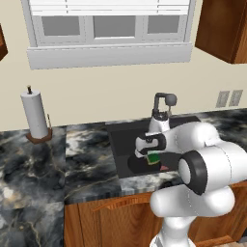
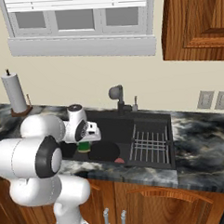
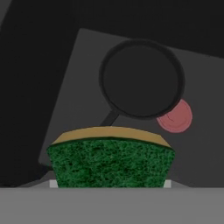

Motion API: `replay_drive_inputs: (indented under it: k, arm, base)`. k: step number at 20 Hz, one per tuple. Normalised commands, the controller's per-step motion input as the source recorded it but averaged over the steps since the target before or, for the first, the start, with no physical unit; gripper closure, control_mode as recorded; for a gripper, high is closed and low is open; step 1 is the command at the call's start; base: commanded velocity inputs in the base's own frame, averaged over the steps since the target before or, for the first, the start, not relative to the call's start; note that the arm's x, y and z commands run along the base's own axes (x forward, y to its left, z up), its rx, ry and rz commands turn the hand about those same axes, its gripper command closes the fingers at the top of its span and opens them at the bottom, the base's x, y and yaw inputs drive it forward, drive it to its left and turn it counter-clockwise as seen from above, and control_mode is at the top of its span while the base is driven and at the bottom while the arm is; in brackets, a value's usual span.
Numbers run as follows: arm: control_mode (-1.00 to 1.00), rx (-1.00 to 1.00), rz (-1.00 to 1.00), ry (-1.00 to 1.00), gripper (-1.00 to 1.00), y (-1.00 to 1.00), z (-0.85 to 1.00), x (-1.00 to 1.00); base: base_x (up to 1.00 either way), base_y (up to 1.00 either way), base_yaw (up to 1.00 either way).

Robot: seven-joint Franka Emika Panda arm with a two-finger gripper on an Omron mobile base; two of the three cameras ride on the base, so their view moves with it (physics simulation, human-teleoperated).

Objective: Pick the pan and sponge and place them into the sink. Then turn on the water.

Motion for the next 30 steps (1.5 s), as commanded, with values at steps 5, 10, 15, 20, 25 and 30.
replay_drive_inputs:
  k: [5, 10, 15, 20, 25, 30]
  arm:
    - [-1.00, 0.00, 0.00, 0.00, 1.00, 0.01, -0.20, 0.25]
    - [-1.00, 0.00, 0.00, -0.02, 1.00, 0.01, -0.26, 0.22]
    - [-1.00, 0.00, 0.00, -0.02, 1.00, 0.00, -0.23, 0.19]
    - [-1.00, 0.00, 0.00, -0.01, 1.00, 0.00, -0.21, 0.13]
    - [-1.00, 0.00, 0.00, -0.02, 1.00, 0.00, -0.21, 0.15]
    - [-1.00, 0.00, 0.00, -0.03, 1.00, 0.00, -0.20, 0.15]
  base:
    - [0.00, 0.00, 0.00]
    - [0.00, 0.00, 0.00]
    - [0.00, 0.00, 0.00]
    - [0.00, 0.00, 0.00]
    - [0.00, 0.00, 0.00]
    - [0.00, 0.00, 0.00]
